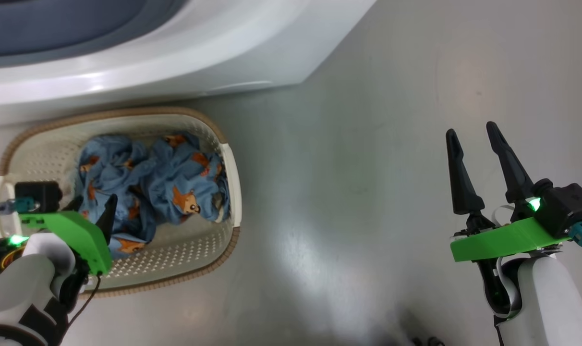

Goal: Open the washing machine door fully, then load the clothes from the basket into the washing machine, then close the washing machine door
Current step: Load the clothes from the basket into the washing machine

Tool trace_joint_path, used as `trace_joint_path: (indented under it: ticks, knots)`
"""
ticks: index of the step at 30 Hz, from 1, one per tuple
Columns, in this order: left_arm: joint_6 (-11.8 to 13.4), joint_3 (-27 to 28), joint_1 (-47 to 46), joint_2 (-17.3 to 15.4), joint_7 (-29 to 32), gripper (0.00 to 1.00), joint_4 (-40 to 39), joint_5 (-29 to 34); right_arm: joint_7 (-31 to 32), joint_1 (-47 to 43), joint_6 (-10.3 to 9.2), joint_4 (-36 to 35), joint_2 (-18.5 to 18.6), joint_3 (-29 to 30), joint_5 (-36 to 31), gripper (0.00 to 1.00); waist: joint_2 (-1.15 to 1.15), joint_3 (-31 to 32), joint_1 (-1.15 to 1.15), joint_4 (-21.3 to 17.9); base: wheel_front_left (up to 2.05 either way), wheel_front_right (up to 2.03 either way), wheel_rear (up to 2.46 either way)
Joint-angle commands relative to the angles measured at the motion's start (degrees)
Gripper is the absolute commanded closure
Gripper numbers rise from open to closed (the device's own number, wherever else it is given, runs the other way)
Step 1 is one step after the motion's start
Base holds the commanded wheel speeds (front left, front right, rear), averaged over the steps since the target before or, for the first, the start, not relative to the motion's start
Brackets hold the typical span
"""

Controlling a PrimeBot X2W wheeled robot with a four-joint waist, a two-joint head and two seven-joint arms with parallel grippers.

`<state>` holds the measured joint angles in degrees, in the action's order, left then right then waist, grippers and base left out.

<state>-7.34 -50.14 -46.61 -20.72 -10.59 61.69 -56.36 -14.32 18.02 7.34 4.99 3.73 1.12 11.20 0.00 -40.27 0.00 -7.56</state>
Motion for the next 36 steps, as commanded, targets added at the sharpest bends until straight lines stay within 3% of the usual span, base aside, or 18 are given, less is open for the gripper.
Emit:
trace_joint_path:
  ticks: [1, 17, 18, 19, 20, 26, 36]
  knots:
    - [-0.1, 0.4, -0.5, -2.5, 0.1, 0.00, 0.0, -1.1, -0.7, 0.0, 0.14, -1.5, -0.3, -1.1, 0.0, 0.00, 0.00, -1.5, 0.00, -0.7, 0.00, 0.00, 0.00]
    - [-0.1, -7.3, -4.9, -4.5, 0.5, 0.00, 1.9, -5.5, -0.7, 1.4, 0.14, -2.8, -0.6, -1.9, -0.4, 0.00, 0.00, -5.0, 0.00, -1.7, 0.00, 0.00, 0.00]
    - [-0.1, -7.8, -5.1, -4.6, 0.5, 0.44, 2.1, -5.7, -0.7, 1.4, 0.14, -2.9, -0.6, -2.0, -0.5, 0.00, 0.00, -5.0, 0.00, -1.7, 0.00, 0.00, 0.00]
    - [-0.1, -8.1, -5.3, -4.5, 0.5, 0.62, 2.3, -6.0, -0.7, 1.4, 0.14, -2.9, -0.6, -2.0, -0.5, 0.00, 0.00, -5.1, 0.00, -1.7, 0.00, 0.00, 0.00]
    - [-0.1, -8.5, -5.5, -4.5, 0.6, 1.00, 2.4, -6.3, -0.7, 1.4, 0.14, -2.9, -0.6, -2.0, -0.6, 0.00, 0.00, -5.1, 0.00, -1.7, 0.00, 0.00, 0.00]
    - [-0.1, -9.3, -5.5, -3.8, -0.7, 1.00, 2.8, -9.0, -0.7, 1.4, 0.14, -2.8, -0.5, -1.3, -0.9, 0.00, 0.00, -3.8, 0.00, -0.8, 0.00, 0.00, 0.00]
    - [-0.1, -5.4, -1.2, -2.3, -4.3, 1.00, 1.0, -14.1, -0.7, 0.6, 0.14, -1.1, -0.3, -1.1, -0.6, 0.00, 0.00, 3.4, 0.00, 2.5, 0.00, 0.00, 0.00]
